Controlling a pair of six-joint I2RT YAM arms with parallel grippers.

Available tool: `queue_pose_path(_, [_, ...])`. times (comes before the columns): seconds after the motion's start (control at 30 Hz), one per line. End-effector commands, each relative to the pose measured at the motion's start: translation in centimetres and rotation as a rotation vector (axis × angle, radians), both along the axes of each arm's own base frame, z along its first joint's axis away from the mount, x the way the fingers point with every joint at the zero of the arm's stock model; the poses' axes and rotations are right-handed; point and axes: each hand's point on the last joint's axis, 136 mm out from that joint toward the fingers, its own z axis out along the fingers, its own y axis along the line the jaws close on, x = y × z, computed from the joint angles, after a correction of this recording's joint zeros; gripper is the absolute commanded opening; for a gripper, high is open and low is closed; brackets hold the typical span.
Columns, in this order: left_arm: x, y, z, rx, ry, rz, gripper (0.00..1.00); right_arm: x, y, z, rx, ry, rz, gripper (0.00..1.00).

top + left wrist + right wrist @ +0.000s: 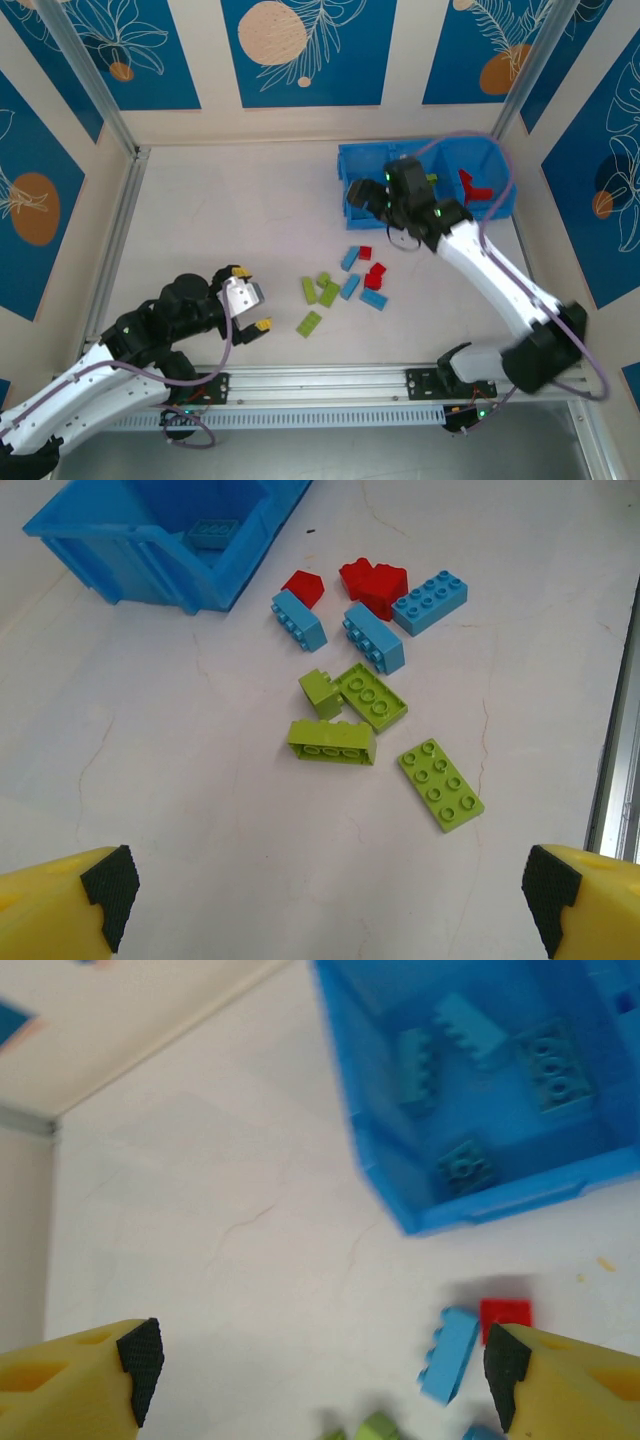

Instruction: Sort the legos into containers by color

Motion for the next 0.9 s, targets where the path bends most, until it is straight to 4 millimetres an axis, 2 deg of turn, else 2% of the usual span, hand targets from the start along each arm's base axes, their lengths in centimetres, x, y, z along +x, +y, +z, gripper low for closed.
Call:
queue_pose_path(0.0, [-0.2, -0.4, -0.3, 0.004, 0.033, -0.023, 1.00, -3.5, -1.2, -3.7, -0.107, 0.018, 0.007, 0.86])
queue_pose_path(0.07, [-0.3, -0.7, -0.6, 0.012, 0.049, -0.033, 1.00, -6.0, -2.0, -6.7, -0.145, 0.104, 0.012, 0.86])
queue_pose_path(0.13, [-0.4, -0.8, -0.7, 0.012, 0.057, -0.039, 1.00, -7.8, -2.4, -9.5, -0.181, 0.177, 0.028, 0.86])
queue_pose_path(0.23, [-0.3, -0.8, -0.7, 0.012, 0.054, -0.038, 1.00, -9.0, -2.4, -13.1, -0.238, 0.266, 0.057, 0.87])
queue_pose_path(0.37, [-0.3, -0.7, -0.6, 0.013, 0.049, -0.033, 1.00, -8.8, -3.7, -16.7, -0.317, 0.373, -0.020, 0.87])
queue_pose_path(0.5, [-0.3, -0.6, -0.6, 0.010, 0.045, -0.031, 1.00, -7.8, -3.3, -19.4, -0.317, 0.448, -0.018, 0.85])
queue_pose_path(0.57, [-0.2, -0.6, -0.5, 0.008, 0.041, -0.030, 1.00, -7.4, -2.7, -20.7, -0.282, 0.475, -0.011, 0.80])
queue_pose_path(0.7, [-0.2, -0.5, -0.4, 0.004, 0.035, -0.028, 1.00, -7.3, -3.3, -22.7, -0.288, 0.526, -0.044, 0.71])
queue_pose_path(0.87, [-0.3, -0.5, -0.3, -0.004, 0.030, -0.030, 1.00, -7.3, -2.9, -24.0, -0.283, 0.556, -0.036, 0.62])
